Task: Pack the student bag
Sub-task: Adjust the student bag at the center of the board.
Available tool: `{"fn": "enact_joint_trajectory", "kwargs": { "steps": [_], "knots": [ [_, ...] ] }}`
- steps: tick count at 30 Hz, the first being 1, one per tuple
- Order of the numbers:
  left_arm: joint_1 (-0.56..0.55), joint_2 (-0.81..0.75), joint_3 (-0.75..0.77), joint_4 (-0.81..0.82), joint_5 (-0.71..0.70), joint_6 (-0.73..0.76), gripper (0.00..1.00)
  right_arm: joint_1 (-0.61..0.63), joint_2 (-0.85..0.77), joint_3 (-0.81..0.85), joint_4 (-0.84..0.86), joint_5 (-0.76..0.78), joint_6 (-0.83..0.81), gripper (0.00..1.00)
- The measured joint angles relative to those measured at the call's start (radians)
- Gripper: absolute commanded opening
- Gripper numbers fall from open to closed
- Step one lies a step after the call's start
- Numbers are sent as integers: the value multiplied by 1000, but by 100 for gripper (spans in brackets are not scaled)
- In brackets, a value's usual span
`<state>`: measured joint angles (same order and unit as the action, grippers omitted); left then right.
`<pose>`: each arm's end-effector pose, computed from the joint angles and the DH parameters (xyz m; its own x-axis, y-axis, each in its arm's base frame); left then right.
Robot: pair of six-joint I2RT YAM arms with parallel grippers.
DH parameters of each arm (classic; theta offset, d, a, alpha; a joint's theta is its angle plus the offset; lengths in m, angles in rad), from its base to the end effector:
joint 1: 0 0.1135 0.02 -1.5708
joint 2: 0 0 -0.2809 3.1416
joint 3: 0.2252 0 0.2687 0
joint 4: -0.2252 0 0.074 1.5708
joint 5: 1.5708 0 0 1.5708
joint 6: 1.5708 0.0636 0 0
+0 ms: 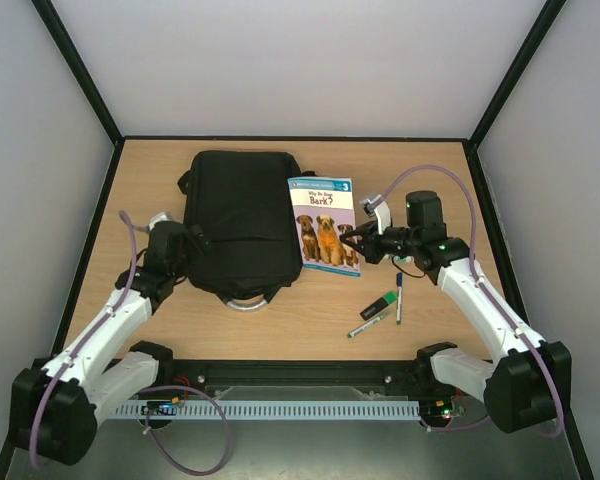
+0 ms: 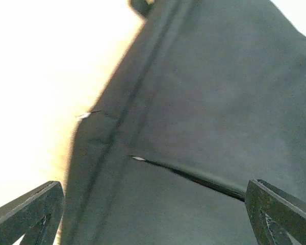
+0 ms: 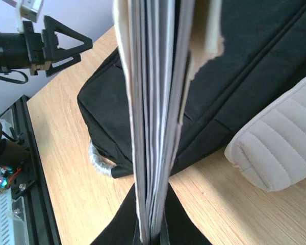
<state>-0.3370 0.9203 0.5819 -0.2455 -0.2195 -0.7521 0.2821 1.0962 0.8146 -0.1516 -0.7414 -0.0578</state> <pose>0.2220 -0.0631 0.2317 -0.4833 -0.5372 -0.6913 -0.2450 0.8410 -0.4823 0.2470 0.1163 0.2975 -0.3566 -0.1477 -0.9225 -0.8160 0.5301 0.2306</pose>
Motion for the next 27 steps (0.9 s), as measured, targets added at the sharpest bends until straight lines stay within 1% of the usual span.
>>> {"fn": "enact_joint_trajectory", "kwargs": {
  "steps": [1, 3, 5, 6, 7, 8, 16, 20, 24, 27],
  "knots": [
    [47, 9, -21, 11, 20, -3, 100, -3, 3, -3, -2, -3, -10, 1],
    [108, 23, -63, 39, 65, -6, 99, -7, 10, -8, -6, -11, -26, 6],
    [147, 46, -103, 74, 130, -7, 96, -7, 17, -9, -10, -18, -40, 7],
    [153, 58, -115, 88, 163, -7, 95, -7, 19, -9, -11, -23, -51, 5],
    [155, 69, -123, 101, 190, -7, 94, -7, 21, -9, -12, -28, -56, 2],
    [157, 81, -127, 116, 219, -5, 94, -7, 24, -8, -12, -32, -62, 1],
    [161, 136, -153, 176, 361, 15, 87, -7, 27, -13, -26, -27, -76, 1],
    [123, 109, -192, 198, 409, 5, 86, -7, 10, -18, -25, -8, -75, 1],
    [22, 69, -201, 185, 431, -15, 84, -13, 7, -18, -21, 30, -72, 1],
    [-61, 45, -188, 138, 436, -19, 82, -24, 7, -18, -20, 57, -68, 1]
  ]
}}
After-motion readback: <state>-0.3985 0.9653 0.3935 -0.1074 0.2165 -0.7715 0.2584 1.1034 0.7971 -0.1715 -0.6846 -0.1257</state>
